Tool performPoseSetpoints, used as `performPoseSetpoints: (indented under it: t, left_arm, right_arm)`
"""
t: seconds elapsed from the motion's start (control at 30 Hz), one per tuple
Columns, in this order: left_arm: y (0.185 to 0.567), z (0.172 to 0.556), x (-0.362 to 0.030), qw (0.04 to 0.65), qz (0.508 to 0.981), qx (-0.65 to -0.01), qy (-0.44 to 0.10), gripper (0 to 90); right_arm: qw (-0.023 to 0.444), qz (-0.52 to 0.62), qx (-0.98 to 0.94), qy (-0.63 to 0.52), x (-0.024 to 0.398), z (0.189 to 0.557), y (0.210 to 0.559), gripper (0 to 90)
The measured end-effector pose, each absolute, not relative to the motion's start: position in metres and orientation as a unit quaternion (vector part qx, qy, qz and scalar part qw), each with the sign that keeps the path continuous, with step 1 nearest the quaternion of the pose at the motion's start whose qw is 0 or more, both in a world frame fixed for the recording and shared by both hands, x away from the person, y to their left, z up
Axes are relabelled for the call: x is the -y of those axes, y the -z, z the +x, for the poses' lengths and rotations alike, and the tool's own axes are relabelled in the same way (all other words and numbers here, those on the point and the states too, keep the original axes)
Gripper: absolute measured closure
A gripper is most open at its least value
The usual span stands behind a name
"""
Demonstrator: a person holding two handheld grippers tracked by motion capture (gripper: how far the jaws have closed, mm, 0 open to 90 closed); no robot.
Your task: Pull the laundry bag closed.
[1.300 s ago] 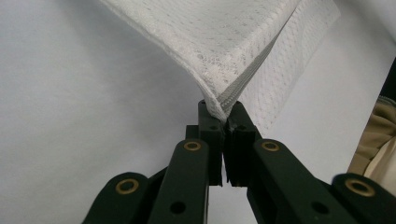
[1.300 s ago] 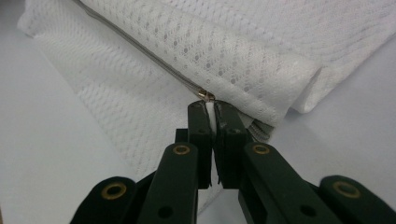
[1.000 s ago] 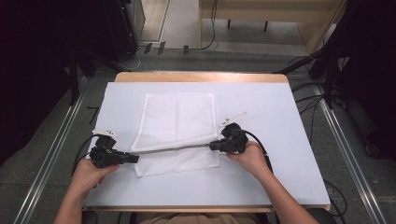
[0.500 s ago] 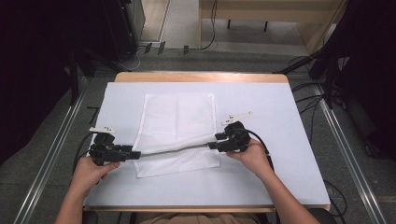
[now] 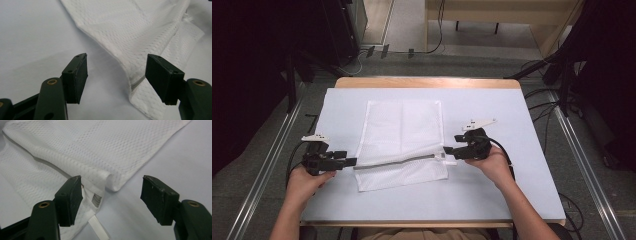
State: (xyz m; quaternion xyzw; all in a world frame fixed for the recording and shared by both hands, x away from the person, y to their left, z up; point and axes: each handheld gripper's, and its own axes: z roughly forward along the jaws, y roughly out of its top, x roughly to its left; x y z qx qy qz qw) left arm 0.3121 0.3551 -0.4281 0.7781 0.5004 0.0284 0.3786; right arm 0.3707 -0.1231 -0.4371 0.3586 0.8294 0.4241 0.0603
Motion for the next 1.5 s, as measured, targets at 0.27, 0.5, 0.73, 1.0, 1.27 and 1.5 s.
performPoseSetpoints:
  t: [0.27, 0.5, 0.73, 1.0, 1.27, 1.5]
  left_arm:
    - [0.428, 0.312, -0.362, 0.376, 0.770, -0.513, -0.050, 32.6]
    - [0.429, 0.312, -0.367, 0.373, 0.763, -0.523, -0.064, 31.4]
    - [0.430, 0.313, -0.367, 0.367, 0.763, -0.528, -0.067, 31.3]
    - [0.431, 0.314, -0.369, 0.365, 0.759, -0.535, -0.070, 30.6]
    - [0.432, 0.315, -0.368, 0.364, 0.756, -0.540, -0.071, 29.7]
    - [0.432, 0.315, -0.367, 0.359, 0.757, -0.541, -0.073, 28.8]
  right_arm:
    - [0.075, 0.368, -0.822, -0.428, 0.142, 0.376, 0.438, 31.4]
    - [0.113, 0.377, -0.815, -0.426, 0.157, 0.381, 0.440, 29.1]
    - [0.126, 0.395, -0.810, -0.415, 0.169, 0.385, 0.445, 28.1]
    - [0.120, 0.397, -0.814, -0.407, 0.172, 0.388, 0.449, 25.0]
    - [0.118, 0.395, -0.817, -0.403, 0.170, 0.388, 0.450, 25.0]
    - [0.117, 0.394, -0.819, -0.399, 0.169, 0.388, 0.451, 25.0]
